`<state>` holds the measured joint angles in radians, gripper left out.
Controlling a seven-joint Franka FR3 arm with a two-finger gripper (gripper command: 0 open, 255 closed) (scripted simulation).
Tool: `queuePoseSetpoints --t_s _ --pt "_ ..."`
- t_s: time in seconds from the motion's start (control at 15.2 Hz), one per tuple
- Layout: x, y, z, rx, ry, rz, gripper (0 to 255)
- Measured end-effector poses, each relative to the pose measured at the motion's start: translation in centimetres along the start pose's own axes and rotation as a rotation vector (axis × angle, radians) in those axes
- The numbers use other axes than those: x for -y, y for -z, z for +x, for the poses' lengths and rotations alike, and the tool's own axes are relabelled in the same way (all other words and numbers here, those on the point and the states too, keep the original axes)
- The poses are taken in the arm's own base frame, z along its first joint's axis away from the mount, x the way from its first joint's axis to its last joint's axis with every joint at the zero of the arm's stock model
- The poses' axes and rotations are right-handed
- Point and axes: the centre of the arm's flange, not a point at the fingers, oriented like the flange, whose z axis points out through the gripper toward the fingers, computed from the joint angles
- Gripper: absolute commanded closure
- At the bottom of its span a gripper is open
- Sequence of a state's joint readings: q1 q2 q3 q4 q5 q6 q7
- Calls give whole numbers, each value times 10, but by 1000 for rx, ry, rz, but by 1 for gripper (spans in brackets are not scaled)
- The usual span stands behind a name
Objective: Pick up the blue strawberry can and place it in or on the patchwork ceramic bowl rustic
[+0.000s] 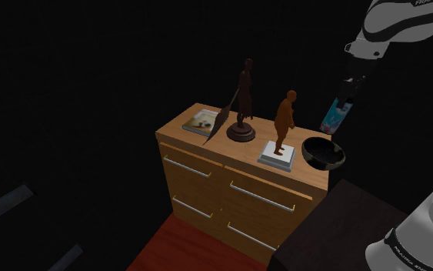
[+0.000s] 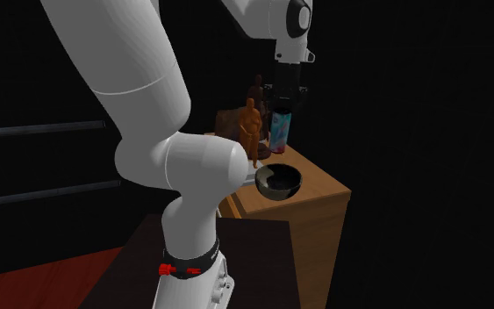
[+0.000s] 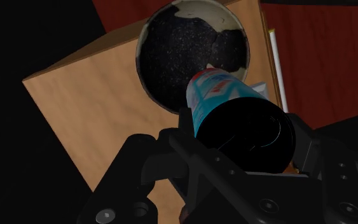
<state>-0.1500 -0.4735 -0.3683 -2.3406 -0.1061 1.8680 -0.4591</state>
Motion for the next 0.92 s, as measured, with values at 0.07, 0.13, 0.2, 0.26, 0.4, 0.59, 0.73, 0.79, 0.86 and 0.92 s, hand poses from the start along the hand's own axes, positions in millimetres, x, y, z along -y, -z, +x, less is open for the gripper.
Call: queuePoseSetpoints --t_s 0.07,0.13,0.2,0.26,0.4,0.59,0.73,0.79,0.86,0.92 --pt "-1 -6 -1 0 0 0 255" --pt "-1 -11 -1 0 0 0 255" --pt "-1 -16 -2 0 0 0 255" --pt "-1 -20 -2 0 0 0 255" --pt "-2 -31 -1 0 0 0 255" --pt "-3 -47 -2 0 0 0 255" --pt "-4 -56 -1 0 0 0 255" --pt "-4 -62 -1 0 0 0 255" --pt "-4 -68 -1 0 0 0 255" --pt "-5 -75 -2 0 0 0 255"
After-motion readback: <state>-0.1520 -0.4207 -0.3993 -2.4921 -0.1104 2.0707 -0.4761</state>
